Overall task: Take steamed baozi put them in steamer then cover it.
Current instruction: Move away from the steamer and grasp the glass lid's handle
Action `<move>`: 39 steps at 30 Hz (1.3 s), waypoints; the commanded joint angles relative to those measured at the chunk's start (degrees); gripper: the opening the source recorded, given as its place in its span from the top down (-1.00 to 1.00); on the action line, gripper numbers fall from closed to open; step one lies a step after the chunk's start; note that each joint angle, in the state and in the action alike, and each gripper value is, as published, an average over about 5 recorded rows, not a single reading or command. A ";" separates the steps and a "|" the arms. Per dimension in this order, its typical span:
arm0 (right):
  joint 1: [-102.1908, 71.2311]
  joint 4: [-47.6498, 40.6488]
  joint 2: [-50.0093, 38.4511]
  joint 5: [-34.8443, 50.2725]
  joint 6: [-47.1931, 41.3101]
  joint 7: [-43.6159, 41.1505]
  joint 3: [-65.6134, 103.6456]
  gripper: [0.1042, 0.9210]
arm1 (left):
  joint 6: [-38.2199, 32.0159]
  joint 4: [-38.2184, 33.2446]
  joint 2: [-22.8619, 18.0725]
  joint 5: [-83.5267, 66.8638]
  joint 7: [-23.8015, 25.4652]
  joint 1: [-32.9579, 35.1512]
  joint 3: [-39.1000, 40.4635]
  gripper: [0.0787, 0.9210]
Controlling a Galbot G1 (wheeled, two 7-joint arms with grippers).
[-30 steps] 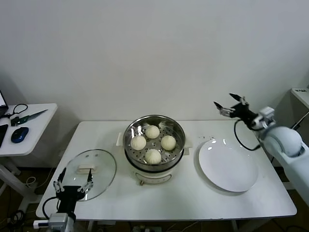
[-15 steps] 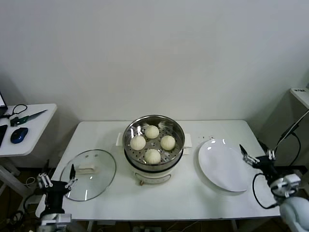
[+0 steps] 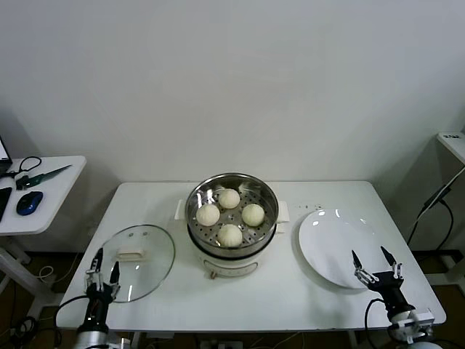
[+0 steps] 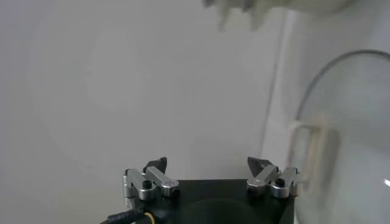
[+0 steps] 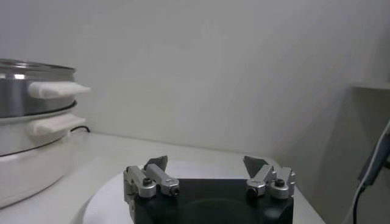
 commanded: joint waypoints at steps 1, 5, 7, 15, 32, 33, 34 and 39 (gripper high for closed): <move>-2.66 0.49 4.26 -4.10 1.87 1.03 -0.05 -0.76 | 0.16 11.16 0.10 12.97 -1.46 -4.36 1.45 -0.77; -2.97 0.33 4.82 -4.12 2.22 1.14 -0.03 -0.76 | 0.63 12.57 0.07 12.84 -0.13 -7.04 1.71 -0.77; -3.16 0.34 5.11 -4.14 2.44 1.14 -0.01 -0.76 | 0.93 13.45 0.13 12.89 0.37 -8.81 1.79 -0.77; -4.31 0.66 5.92 -4.52 3.73 0.69 0.30 -0.76 | 2.11 16.89 0.65 12.56 1.36 -14.27 2.74 -0.77; -5.65 1.22 7.60 -5.38 4.20 0.76 1.21 -0.76 | 2.57 22.23 1.72 10.87 1.22 -18.69 4.22 -0.77; -5.63 1.25 7.76 -5.52 4.20 0.76 1.17 -0.76 | 2.48 22.41 1.68 10.85 1.21 -18.64 4.28 -0.76; -5.60 1.31 7.90 -5.62 4.19 0.76 1.14 -0.76 | 2.36 22.65 1.61 10.85 1.20 -18.60 4.32 -0.73; -5.58 1.85 8.37 -6.16 4.08 0.73 0.95 -0.76 | 2.02 23.32 1.20 10.86 0.90 -18.77 4.26 -0.39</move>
